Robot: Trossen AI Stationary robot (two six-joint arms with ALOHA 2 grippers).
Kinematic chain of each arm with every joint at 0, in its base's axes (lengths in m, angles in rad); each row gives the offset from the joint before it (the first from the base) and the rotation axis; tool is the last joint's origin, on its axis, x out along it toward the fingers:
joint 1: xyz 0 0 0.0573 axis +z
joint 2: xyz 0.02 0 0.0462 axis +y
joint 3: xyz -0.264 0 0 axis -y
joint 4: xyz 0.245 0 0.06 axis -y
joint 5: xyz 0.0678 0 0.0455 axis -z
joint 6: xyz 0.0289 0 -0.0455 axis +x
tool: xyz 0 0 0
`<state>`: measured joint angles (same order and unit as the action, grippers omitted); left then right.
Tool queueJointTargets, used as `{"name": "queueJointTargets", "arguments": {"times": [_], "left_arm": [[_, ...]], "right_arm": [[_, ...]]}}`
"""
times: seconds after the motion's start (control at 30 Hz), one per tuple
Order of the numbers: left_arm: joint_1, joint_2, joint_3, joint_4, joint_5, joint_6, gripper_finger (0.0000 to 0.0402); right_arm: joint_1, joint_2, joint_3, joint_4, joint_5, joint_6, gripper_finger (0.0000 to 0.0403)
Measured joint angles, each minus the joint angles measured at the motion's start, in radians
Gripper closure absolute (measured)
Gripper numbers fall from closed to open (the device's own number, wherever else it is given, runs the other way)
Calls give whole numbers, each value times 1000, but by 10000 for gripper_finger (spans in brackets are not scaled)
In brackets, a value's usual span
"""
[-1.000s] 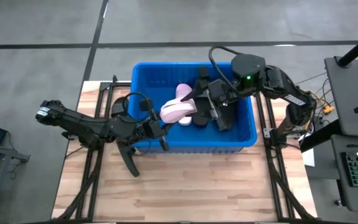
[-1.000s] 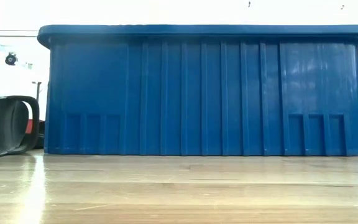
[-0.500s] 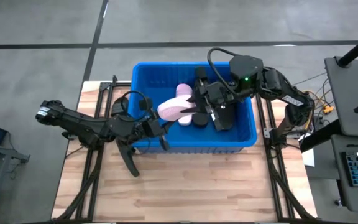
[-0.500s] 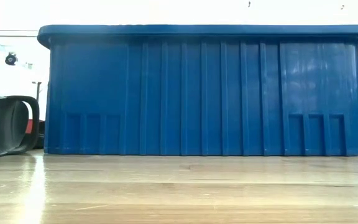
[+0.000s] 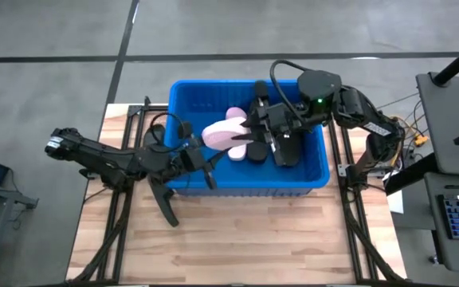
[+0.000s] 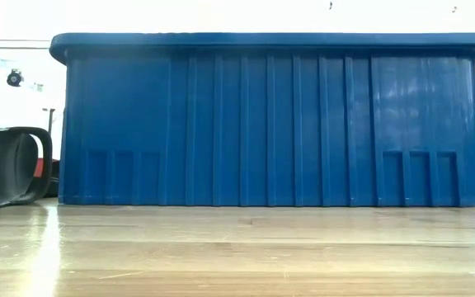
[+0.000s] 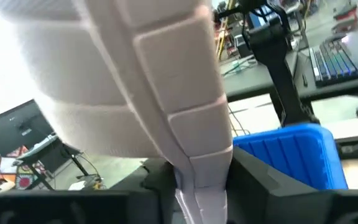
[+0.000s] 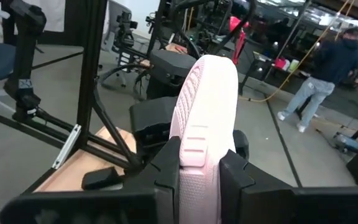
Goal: Pick and place slides into bin
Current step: Put the pink slide into the blue bin
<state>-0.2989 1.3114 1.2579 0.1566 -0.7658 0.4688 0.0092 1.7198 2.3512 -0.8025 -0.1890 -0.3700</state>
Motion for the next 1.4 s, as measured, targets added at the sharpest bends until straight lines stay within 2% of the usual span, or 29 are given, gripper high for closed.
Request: {"name": "queueJointTargets", "arguments": {"times": [0.13, 0.33, 0.47, 0.6, 0.77, 0.97, 1.2, 1.3, 1.4], "left_arm": [[-2, -17, 2, 5, 0, -51, 246], [-3, -64, -2, -7, 9, -235, 176], [-6, -120, -2, -8, 102, -336, 155], [-5, -167, -4, -16, 219, -381, 152], [-5, -229, -6, -10, 252, -388, 152], [-4, -263, -17, -12, 252, -387, 152], [-4, -262, -19, -6, 278, -398, 152], [-4, -260, -19, 3, 324, -411, 152], [-4, -253, -21, 76, 404, -410, 152]], "right_arm": [[-1, -9, 0, -9, 14, -16, 356], [-1, -20, 0, -15, 109, -61, 356], [-6, -41, -1, -16, 156, -112, 357], [-6, -72, -1, -6, 114, -159, 358], [-11, -119, -1, -7, -141, -234, 358], [-10, -156, -2, 23, -360, -311, 358], [-9, -161, -3, 117, -868, -346, 358], [-10, -154, -3, 193, -1097, -344, 358], [0, -144, -3, 240, -1239, -346, 358]]}}
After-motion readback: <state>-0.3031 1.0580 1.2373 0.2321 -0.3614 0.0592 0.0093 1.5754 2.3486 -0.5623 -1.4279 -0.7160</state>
